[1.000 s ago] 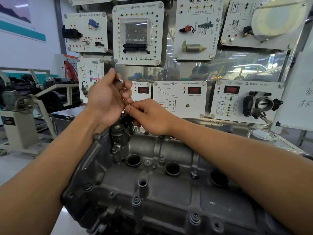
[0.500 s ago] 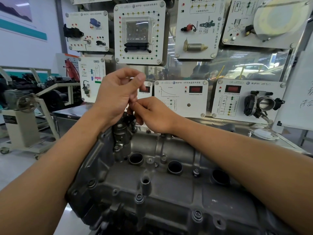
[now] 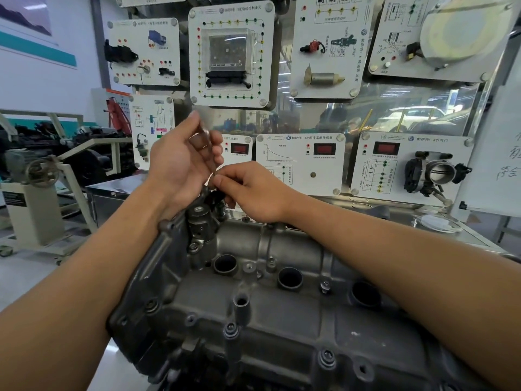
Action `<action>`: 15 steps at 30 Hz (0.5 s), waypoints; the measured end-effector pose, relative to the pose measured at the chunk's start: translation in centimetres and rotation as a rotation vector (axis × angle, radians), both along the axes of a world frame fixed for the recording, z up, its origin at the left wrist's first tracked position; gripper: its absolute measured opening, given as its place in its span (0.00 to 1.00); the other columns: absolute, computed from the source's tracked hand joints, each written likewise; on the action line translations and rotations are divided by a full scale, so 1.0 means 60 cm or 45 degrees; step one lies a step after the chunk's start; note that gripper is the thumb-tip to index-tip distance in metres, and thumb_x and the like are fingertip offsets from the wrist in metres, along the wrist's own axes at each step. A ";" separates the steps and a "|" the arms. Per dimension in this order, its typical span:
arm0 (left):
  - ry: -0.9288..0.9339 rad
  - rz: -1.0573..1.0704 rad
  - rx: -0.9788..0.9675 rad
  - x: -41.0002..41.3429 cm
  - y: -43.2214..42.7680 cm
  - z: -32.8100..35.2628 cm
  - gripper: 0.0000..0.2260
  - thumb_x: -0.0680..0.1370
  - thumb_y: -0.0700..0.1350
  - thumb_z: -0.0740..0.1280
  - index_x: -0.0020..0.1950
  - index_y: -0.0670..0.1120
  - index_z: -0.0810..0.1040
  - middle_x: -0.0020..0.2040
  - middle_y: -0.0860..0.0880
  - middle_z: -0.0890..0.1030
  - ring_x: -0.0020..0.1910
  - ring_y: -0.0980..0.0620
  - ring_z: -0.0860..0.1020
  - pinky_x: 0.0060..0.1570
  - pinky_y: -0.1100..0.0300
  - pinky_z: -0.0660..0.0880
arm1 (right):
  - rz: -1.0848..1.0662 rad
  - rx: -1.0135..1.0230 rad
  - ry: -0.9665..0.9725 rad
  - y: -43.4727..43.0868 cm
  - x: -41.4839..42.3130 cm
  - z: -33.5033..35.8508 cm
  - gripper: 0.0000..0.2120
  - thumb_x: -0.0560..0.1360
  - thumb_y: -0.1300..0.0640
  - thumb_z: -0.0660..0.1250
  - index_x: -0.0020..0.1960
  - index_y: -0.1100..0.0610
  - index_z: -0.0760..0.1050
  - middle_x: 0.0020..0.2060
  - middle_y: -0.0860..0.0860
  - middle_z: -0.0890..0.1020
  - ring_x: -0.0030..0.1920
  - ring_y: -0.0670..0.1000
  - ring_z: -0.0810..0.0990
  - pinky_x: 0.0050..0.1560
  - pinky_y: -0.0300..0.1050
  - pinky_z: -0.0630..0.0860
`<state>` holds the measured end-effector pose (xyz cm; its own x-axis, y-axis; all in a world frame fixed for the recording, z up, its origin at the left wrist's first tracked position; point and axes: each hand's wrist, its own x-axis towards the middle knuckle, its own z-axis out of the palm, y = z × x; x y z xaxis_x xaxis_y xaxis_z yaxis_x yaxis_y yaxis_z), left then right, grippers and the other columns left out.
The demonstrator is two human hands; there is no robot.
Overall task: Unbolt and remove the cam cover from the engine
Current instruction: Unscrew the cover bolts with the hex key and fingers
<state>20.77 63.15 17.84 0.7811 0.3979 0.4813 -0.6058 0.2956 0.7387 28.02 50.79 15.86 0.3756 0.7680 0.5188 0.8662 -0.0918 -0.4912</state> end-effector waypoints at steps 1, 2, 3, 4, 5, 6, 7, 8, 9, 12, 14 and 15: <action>-0.002 -0.002 -0.010 0.000 0.001 0.000 0.14 0.84 0.50 0.60 0.40 0.47 0.73 0.33 0.49 0.80 0.30 0.53 0.75 0.34 0.61 0.73 | 0.004 0.002 0.000 0.000 0.000 0.000 0.17 0.83 0.60 0.60 0.41 0.72 0.74 0.31 0.56 0.75 0.31 0.49 0.70 0.36 0.44 0.67; -0.009 -0.008 -0.011 -0.001 0.002 0.000 0.15 0.84 0.51 0.61 0.38 0.47 0.73 0.34 0.49 0.80 0.31 0.53 0.76 0.34 0.61 0.74 | 0.007 0.003 -0.002 0.000 0.000 0.001 0.17 0.83 0.59 0.60 0.42 0.72 0.74 0.31 0.57 0.75 0.31 0.49 0.69 0.35 0.43 0.67; -0.019 -0.016 -0.015 -0.002 0.003 0.000 0.17 0.83 0.52 0.61 0.36 0.47 0.73 0.34 0.49 0.81 0.32 0.53 0.77 0.34 0.61 0.74 | 0.006 0.003 -0.005 0.000 0.000 0.001 0.17 0.83 0.59 0.61 0.43 0.72 0.75 0.31 0.57 0.75 0.30 0.47 0.69 0.34 0.41 0.67; -0.034 -0.030 -0.025 -0.003 0.005 0.001 0.19 0.83 0.53 0.62 0.33 0.48 0.74 0.35 0.49 0.81 0.32 0.53 0.77 0.34 0.61 0.74 | 0.002 0.004 -0.009 -0.001 -0.001 0.001 0.18 0.83 0.59 0.61 0.43 0.72 0.75 0.31 0.57 0.75 0.29 0.46 0.68 0.33 0.39 0.66; -0.050 -0.055 -0.040 -0.004 0.008 0.000 0.21 0.83 0.53 0.61 0.31 0.48 0.74 0.35 0.48 0.82 0.33 0.52 0.78 0.34 0.61 0.75 | -0.003 0.008 -0.015 -0.001 -0.002 0.001 0.18 0.83 0.58 0.61 0.42 0.71 0.75 0.30 0.56 0.75 0.27 0.44 0.67 0.32 0.37 0.65; -0.069 -0.090 -0.053 -0.005 0.011 -0.001 0.23 0.83 0.54 0.60 0.28 0.48 0.75 0.36 0.48 0.82 0.33 0.52 0.78 0.34 0.60 0.75 | -0.008 0.011 -0.018 -0.002 -0.002 0.001 0.18 0.83 0.58 0.61 0.40 0.70 0.74 0.30 0.56 0.74 0.26 0.43 0.66 0.31 0.36 0.65; -0.090 -0.133 -0.059 -0.006 0.013 -0.002 0.24 0.83 0.53 0.60 0.27 0.48 0.75 0.37 0.48 0.83 0.35 0.51 0.79 0.36 0.60 0.75 | -0.014 0.015 -0.017 -0.001 -0.003 0.001 0.18 0.83 0.57 0.60 0.40 0.70 0.75 0.29 0.55 0.74 0.25 0.42 0.66 0.31 0.35 0.65; -0.110 -0.176 -0.049 -0.006 0.016 -0.003 0.24 0.83 0.52 0.59 0.27 0.48 0.74 0.39 0.47 0.83 0.36 0.51 0.80 0.38 0.59 0.75 | -0.025 0.022 -0.009 -0.001 -0.002 0.001 0.18 0.83 0.57 0.60 0.41 0.70 0.75 0.29 0.55 0.75 0.25 0.42 0.67 0.31 0.36 0.65; -0.120 -0.200 -0.013 -0.006 0.016 -0.004 0.23 0.83 0.50 0.59 0.28 0.47 0.73 0.41 0.47 0.84 0.37 0.50 0.80 0.39 0.59 0.75 | -0.036 0.032 0.003 0.000 -0.001 0.000 0.18 0.83 0.57 0.59 0.43 0.70 0.76 0.30 0.55 0.75 0.26 0.42 0.68 0.32 0.37 0.67; -0.078 -0.070 0.208 -0.001 0.006 -0.006 0.14 0.80 0.48 0.64 0.36 0.44 0.74 0.41 0.48 0.85 0.36 0.53 0.79 0.39 0.60 0.76 | -0.049 0.044 0.026 0.001 0.000 0.000 0.19 0.84 0.57 0.57 0.47 0.71 0.77 0.30 0.54 0.76 0.32 0.49 0.72 0.38 0.46 0.71; -0.093 0.056 0.321 0.003 -0.003 -0.006 0.12 0.76 0.48 0.69 0.36 0.45 0.76 0.37 0.48 0.83 0.33 0.53 0.77 0.36 0.61 0.75 | -0.054 0.031 0.008 0.000 0.000 0.000 0.19 0.84 0.58 0.57 0.46 0.71 0.77 0.29 0.53 0.76 0.32 0.50 0.73 0.39 0.46 0.71; -0.112 0.112 0.361 0.003 -0.006 -0.006 0.12 0.76 0.47 0.70 0.34 0.46 0.75 0.35 0.48 0.81 0.31 0.53 0.75 0.34 0.62 0.74 | -0.052 0.026 0.001 0.000 -0.002 0.000 0.19 0.84 0.58 0.57 0.45 0.71 0.76 0.29 0.53 0.76 0.32 0.49 0.72 0.39 0.46 0.71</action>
